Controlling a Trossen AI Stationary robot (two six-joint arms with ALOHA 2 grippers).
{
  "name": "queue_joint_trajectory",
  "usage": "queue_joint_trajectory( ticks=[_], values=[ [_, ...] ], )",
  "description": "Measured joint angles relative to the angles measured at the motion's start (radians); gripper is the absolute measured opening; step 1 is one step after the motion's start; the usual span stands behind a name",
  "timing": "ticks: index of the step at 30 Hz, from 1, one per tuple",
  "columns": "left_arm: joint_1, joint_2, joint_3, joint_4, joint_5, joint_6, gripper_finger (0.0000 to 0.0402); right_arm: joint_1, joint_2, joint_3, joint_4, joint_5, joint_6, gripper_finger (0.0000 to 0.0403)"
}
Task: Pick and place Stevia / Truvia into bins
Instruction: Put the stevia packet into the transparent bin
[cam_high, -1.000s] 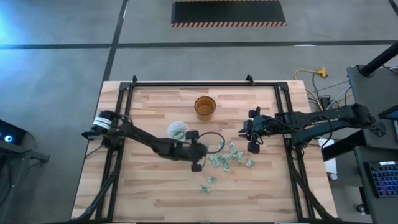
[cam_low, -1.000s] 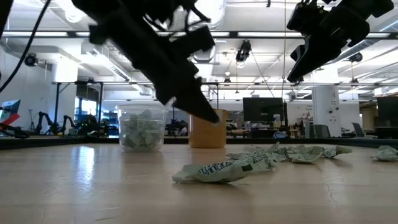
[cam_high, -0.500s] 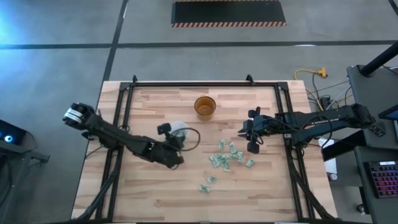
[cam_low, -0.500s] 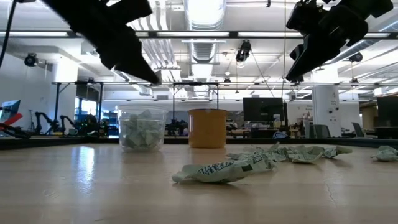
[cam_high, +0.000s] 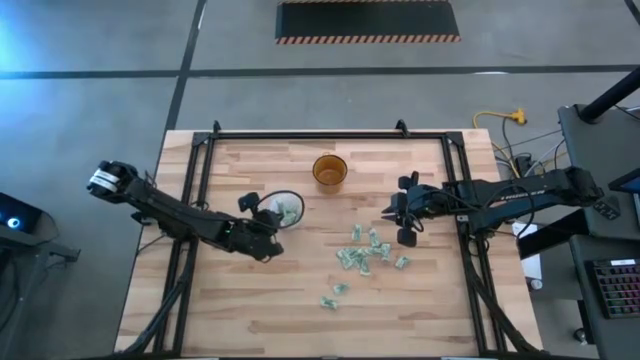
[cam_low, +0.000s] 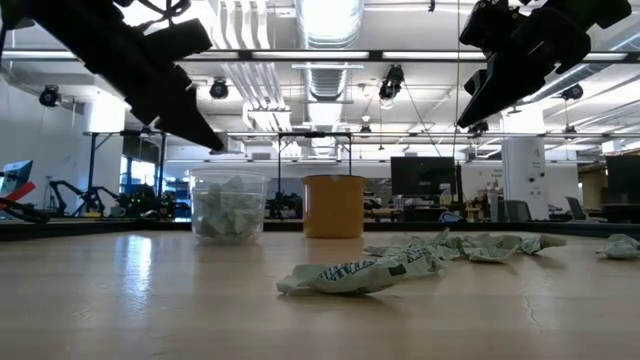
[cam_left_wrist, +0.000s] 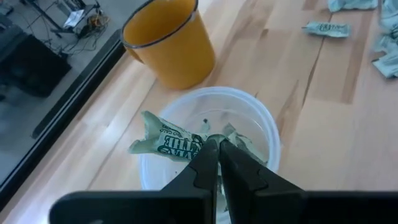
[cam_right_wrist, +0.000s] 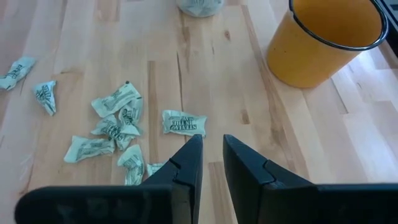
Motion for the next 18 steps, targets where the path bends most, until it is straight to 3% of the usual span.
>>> queue_joint_trajectory(
  ticks=[5,12,15,18],
  values=[
    [0.001,0.015,0.0,0.0,0.02,0.0,0.002,0.0,0.0,0.0,0.015,0.0,-0.003,0.0054],
    [0.003,0.015,-0.001,-0.001,0.024,0.002,0.011,0.001,0.0,-0.007,0.049,-0.016,-0.016,0.0054],
    [0.002,0.003,0.011,0.001,0.055,0.002,0.0138,0.002,0.0,-0.042,0.125,-0.123,-0.055,0.0054],
    [0.001,-0.017,0.022,0.002,0.17,0.001,0.0151,0.002,0.003,-0.088,0.214,-0.243,-0.095,0.0054]
  ],
)
